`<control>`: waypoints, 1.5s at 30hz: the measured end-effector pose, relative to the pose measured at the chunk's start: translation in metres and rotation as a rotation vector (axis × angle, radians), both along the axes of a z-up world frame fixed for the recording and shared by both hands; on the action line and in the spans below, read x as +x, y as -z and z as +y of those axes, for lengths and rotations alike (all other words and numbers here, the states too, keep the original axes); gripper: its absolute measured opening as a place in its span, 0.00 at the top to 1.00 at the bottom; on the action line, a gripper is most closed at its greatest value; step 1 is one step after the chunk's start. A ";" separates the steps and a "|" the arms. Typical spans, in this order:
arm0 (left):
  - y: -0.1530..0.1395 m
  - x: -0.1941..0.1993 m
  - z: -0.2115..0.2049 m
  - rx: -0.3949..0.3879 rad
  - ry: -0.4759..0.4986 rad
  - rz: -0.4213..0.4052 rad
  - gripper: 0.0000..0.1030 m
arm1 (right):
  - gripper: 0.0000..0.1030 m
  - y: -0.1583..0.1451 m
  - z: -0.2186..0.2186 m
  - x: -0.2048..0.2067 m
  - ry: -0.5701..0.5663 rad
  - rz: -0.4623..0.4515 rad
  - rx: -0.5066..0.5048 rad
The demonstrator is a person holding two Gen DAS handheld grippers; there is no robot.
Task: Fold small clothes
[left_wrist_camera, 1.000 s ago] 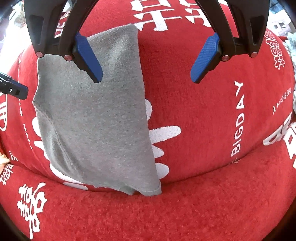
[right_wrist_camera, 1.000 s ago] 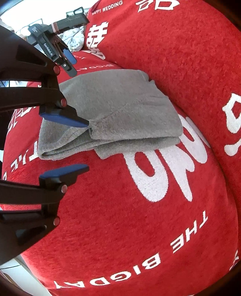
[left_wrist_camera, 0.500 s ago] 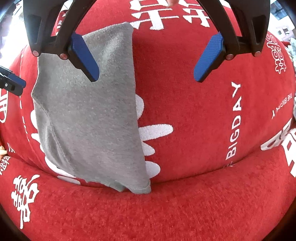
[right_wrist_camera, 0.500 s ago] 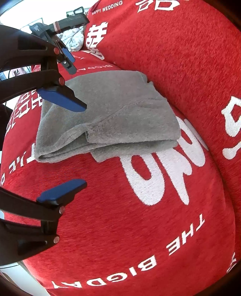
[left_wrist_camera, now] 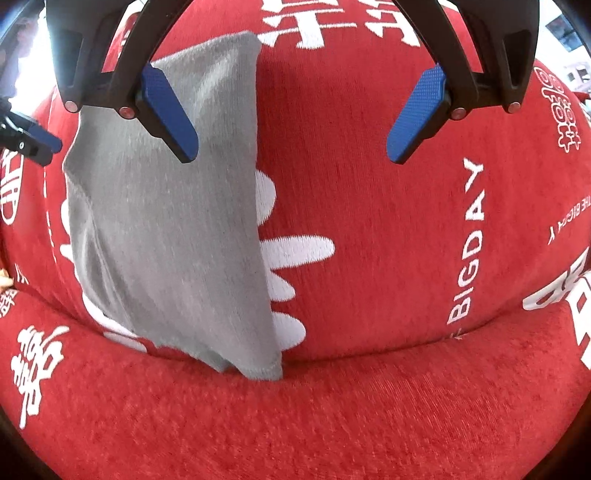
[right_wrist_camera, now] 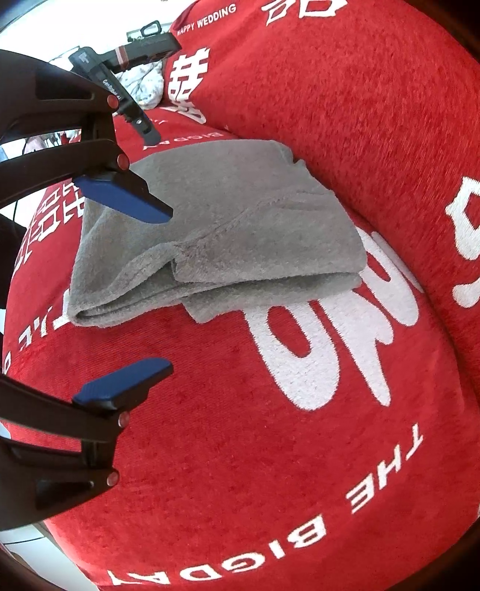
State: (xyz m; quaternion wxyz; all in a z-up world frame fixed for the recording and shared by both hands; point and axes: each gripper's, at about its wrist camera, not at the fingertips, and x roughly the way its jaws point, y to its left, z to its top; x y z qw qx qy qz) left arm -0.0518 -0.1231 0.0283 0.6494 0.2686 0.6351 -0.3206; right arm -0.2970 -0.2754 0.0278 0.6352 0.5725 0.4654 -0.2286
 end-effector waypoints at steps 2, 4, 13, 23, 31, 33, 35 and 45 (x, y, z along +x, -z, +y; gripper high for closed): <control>0.003 0.004 -0.002 -0.002 -0.009 0.005 0.00 | 0.24 0.003 -0.002 0.001 0.002 -0.003 0.007; 0.008 0.006 -0.003 -0.005 -0.017 0.023 0.00 | 0.23 0.006 -0.005 0.002 0.005 -0.013 0.011; 0.022 0.007 -0.013 -0.013 -0.021 0.025 0.00 | 0.23 0.018 -0.024 0.003 0.031 -0.022 0.005; 0.031 0.007 -0.032 -0.049 -0.013 0.060 0.00 | 0.23 0.042 -0.038 0.015 -0.012 -0.119 0.085; 0.049 0.013 -0.048 -0.125 -0.014 0.183 0.00 | 0.22 0.053 -0.047 0.030 -0.068 -0.223 0.147; 0.060 0.016 -0.051 -0.147 -0.038 0.271 0.00 | 0.22 0.057 -0.050 0.036 -0.090 -0.255 0.169; 0.069 0.017 -0.057 -0.160 -0.047 0.328 0.00 | 0.22 0.061 -0.051 0.042 -0.108 -0.287 0.193; 0.076 -0.012 -0.091 -0.131 0.029 0.310 0.00 | 0.19 0.070 -0.040 0.081 -0.137 -0.371 0.225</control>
